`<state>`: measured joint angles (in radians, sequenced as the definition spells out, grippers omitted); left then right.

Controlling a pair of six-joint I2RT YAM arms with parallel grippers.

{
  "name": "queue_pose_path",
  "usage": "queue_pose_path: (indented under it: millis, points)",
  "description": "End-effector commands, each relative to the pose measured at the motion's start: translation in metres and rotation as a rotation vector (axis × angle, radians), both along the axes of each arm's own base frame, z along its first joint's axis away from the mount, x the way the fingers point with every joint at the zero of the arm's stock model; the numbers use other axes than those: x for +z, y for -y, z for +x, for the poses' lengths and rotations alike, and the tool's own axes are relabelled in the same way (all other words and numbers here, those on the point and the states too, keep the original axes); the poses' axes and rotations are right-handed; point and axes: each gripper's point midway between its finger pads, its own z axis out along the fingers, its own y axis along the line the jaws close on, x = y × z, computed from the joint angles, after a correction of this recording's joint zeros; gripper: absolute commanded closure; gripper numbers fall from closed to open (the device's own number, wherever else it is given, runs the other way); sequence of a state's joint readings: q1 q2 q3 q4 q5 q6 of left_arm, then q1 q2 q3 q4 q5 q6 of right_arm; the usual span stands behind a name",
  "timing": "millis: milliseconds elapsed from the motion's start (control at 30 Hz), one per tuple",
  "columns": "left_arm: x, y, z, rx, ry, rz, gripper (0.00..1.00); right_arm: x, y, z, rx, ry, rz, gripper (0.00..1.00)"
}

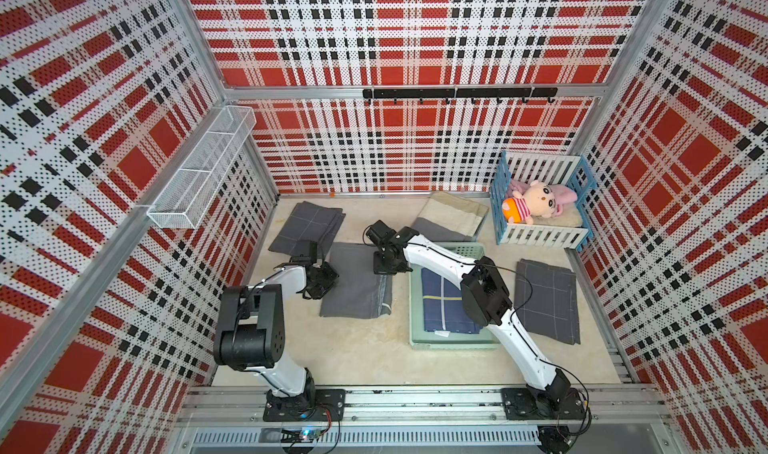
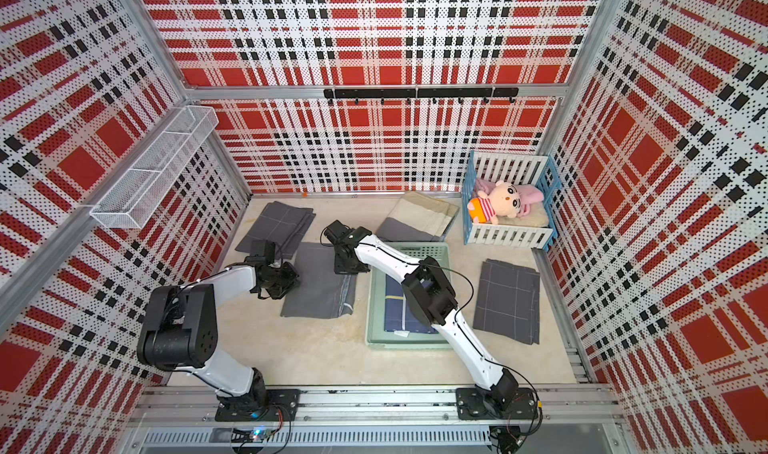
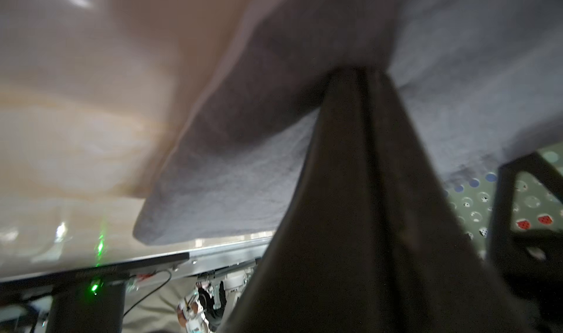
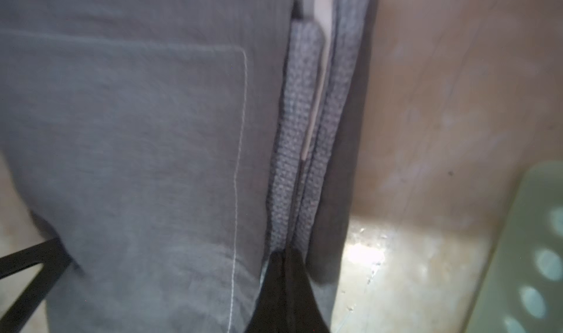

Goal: Put the folded pillowcase in the basket
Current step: Move the pillowcase to the center of the board.

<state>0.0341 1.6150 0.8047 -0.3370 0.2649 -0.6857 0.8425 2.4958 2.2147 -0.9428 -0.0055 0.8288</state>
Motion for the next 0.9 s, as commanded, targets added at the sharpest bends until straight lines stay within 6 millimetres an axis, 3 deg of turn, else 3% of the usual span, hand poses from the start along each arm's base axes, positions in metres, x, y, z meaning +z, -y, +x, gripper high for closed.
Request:
queue_pose_path:
  millis: [0,133,200,333,400,500,600,767,867]
  points:
    - [-0.012,0.013,-0.034,-0.045,-0.062,-0.044,1.0,-0.02,-0.011,-0.027,0.044,-0.051,-0.012,1.0]
    - [-0.021,0.015,-0.084,-0.039,-0.135,-0.047,1.0,-0.032,-0.008,-0.035,0.05,-0.078,-0.02,1.0]
    - [-0.013,0.015,-0.096,-0.023,-0.127,-0.041,1.0,-0.035,-0.009,-0.038,0.066,-0.089,-0.017,1.0]
    - [0.035,0.023,-0.08,0.026,-0.004,-0.097,1.0,-0.043,-0.014,-0.059,0.104,-0.143,0.007,1.0]
    - [0.055,0.017,-0.066,0.048,0.045,-0.088,1.0,-0.045,-0.014,-0.065,0.1,-0.154,0.01,1.0]
    - [0.062,0.012,-0.052,0.028,0.038,-0.098,1.0,-0.044,-0.018,-0.07,0.089,-0.176,0.033,1.0]
    - [0.058,-0.002,-0.043,0.031,0.019,-0.061,1.0,-0.026,-0.021,-0.064,0.086,-0.143,0.038,1.0]
    - [0.052,-0.043,-0.028,0.092,0.012,-0.014,1.0,0.019,-0.009,-0.063,0.105,-0.059,0.048,0.53]
    - [0.05,-0.07,-0.02,0.116,-0.001,0.057,0.88,0.025,-0.006,-0.078,0.164,-0.1,0.057,0.38]
